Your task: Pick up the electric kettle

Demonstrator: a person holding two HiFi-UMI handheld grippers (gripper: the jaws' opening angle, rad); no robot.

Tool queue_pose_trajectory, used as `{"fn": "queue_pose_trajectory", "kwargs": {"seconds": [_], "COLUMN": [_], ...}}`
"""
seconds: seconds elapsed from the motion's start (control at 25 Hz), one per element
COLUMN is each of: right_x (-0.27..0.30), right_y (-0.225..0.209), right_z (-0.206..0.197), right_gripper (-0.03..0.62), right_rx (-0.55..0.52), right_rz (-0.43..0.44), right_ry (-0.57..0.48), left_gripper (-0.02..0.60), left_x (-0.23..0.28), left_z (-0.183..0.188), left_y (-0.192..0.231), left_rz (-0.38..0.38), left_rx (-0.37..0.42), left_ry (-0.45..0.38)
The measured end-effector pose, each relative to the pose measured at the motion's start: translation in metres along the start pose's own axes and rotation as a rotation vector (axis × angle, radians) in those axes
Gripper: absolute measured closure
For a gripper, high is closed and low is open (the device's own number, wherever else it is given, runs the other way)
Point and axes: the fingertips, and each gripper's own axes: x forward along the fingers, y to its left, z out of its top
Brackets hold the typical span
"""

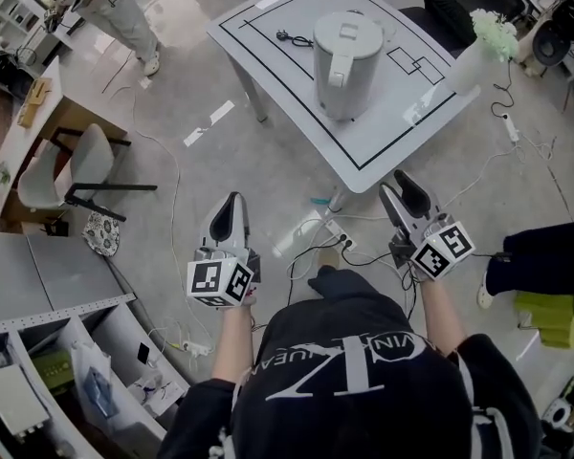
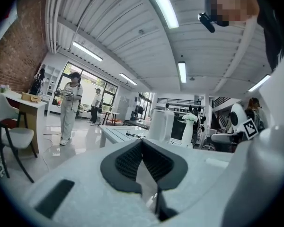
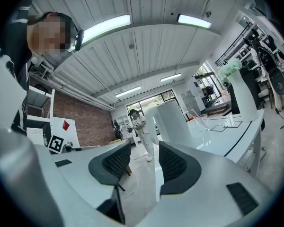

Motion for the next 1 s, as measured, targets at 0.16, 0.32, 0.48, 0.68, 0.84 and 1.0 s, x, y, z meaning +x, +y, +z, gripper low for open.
{"fn": "queue_pose_trajectory", "kwargs": {"seconds": [0.16,0.32,0.48,0.68,0.84,1.0], "right_x": [0.016,0.029,0.035,0.043,0.059,0.082], "right_y": [-0.015,-0.021,-0.019,-0.024,-0.026,-0.026], "right_z": [0.001,-0.001,0.004,0.015,0.023,0.023], "right_gripper": [0.422,0.422,0.421,0.421,0.416,0.414], "right_rx": [0.001,-0.002,-0.012,-0.017,-0.028,-0.050], "right_rz": [0.017,0.048,0.075,0.081,0.093,0.095], "right_ry": [0.001,-0.001,0.005,-0.013,-0.013,0.011], "left_gripper": [0.577,0.577,0.577,0.578,0.577,0.577], "left_x": [0.022,0.036,0.049,0.069,0.094,0.124], "left_z": [-0.001,-0.002,0.003,0.013,0.013,0.014], "left_y": [0.001,0.004,0.000,-0.002,-0.009,-0.012], "left_rz": [-0.009,-0.006,-0.026,-0.059,-0.123,-0.202], "left_rx": [0.006,0.011,0.019,0.038,0.047,0.071], "left_ry": [0.015,0.012,0.015,0.003,0.007,0.028]}}
